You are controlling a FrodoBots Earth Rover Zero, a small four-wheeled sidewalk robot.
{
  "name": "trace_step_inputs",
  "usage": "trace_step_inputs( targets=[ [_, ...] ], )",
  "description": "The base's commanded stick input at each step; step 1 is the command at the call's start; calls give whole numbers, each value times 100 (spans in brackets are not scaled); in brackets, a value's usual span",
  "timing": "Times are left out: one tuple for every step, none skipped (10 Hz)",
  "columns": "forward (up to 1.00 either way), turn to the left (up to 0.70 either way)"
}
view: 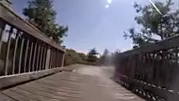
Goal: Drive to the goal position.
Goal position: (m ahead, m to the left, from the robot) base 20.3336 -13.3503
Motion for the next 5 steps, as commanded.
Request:
trace_step_inputs(
  targets=[
    [70, 0],
    [70, 0],
    [70, 0],
    [70, 0],
    [70, 0]
  ],
)
